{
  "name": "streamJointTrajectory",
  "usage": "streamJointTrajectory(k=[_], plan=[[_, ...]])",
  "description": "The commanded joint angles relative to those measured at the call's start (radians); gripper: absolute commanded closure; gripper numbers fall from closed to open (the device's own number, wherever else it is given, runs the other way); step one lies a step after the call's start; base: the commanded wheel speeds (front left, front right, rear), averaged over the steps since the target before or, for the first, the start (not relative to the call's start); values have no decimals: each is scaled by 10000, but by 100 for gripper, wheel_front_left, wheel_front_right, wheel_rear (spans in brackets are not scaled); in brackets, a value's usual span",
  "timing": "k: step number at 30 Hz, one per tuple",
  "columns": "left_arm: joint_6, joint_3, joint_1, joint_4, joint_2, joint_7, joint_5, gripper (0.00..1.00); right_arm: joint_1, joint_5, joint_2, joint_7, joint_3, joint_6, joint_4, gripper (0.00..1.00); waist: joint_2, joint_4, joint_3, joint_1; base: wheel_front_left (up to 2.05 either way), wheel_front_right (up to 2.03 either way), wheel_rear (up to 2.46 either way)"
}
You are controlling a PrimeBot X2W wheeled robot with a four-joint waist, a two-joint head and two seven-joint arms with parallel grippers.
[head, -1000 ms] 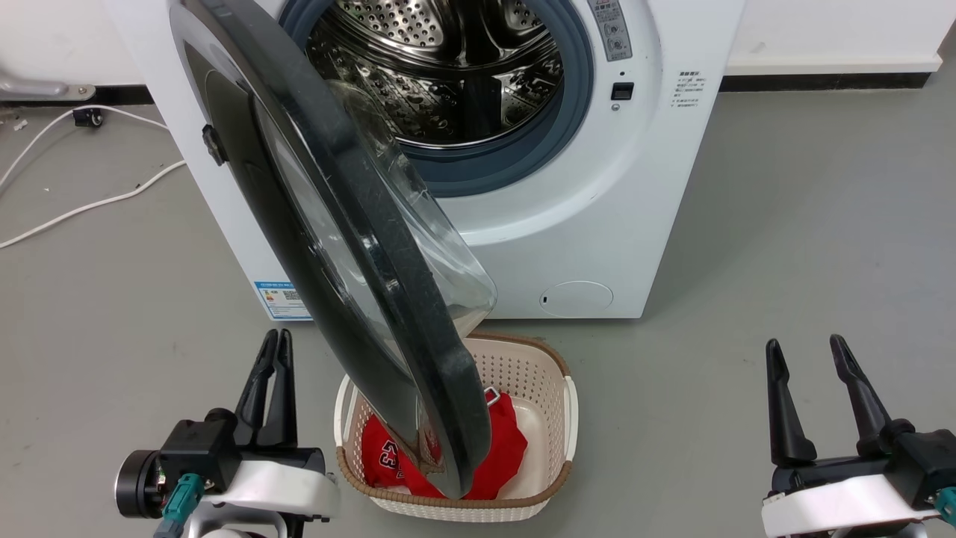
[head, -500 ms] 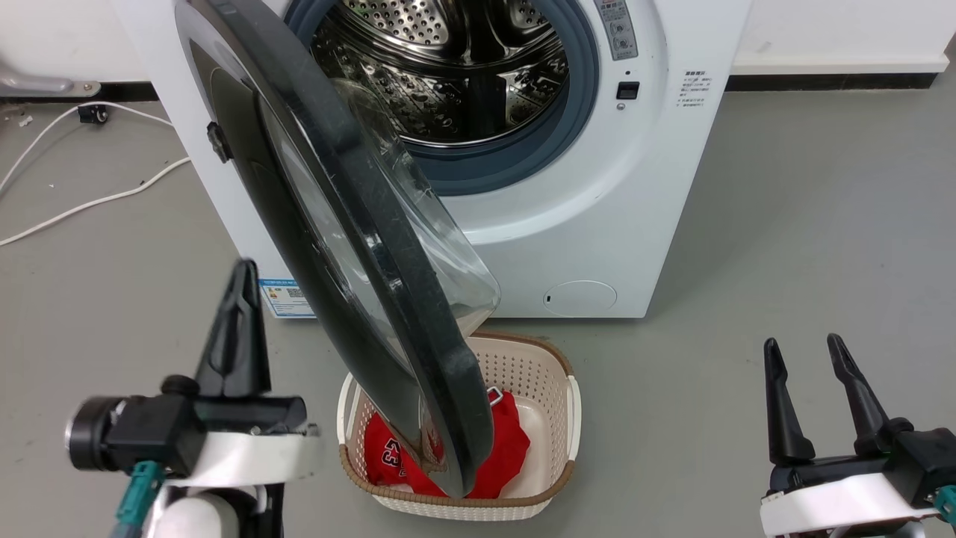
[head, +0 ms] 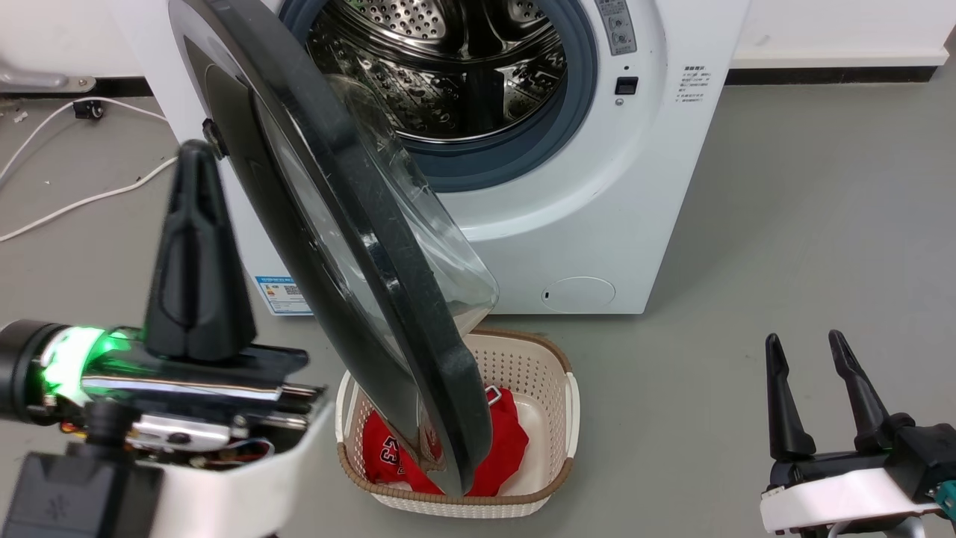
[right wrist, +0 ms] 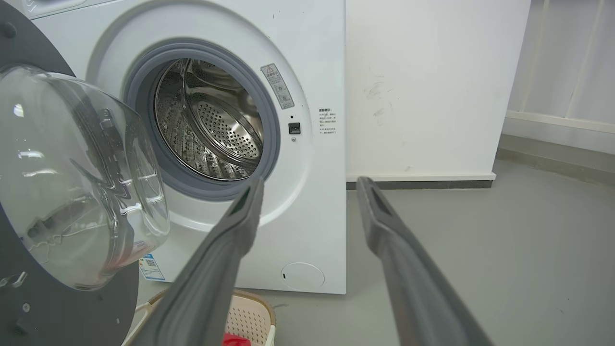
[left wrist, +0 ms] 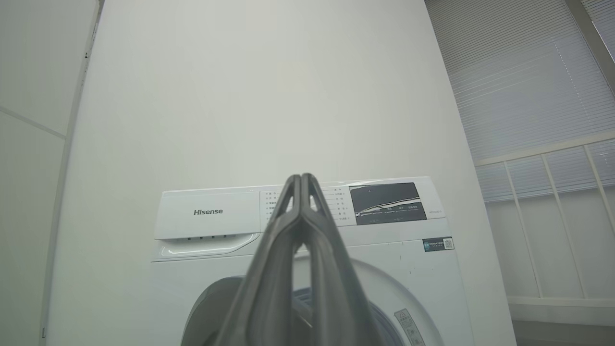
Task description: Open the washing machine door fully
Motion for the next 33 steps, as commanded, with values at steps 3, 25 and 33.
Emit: streamJointTrajectory(k=[3,25,33], plan=[[-229,-758,-97,-374,2,-20,-31,100,-131,65,19,-18,-8,-2,33,0,0,-14,-18,0,0,0,0],[-759,-5375,1919,4827,1197,364,-1116,100,93,266,16,-19,71,-2,264,0,0,20,-195,0,0,0,0],[-522,-5249,1283,6048,716,164,-1246,100,88,379,17,-19,175,-2,333,0,0,-34,-179,0,0,0,0]])
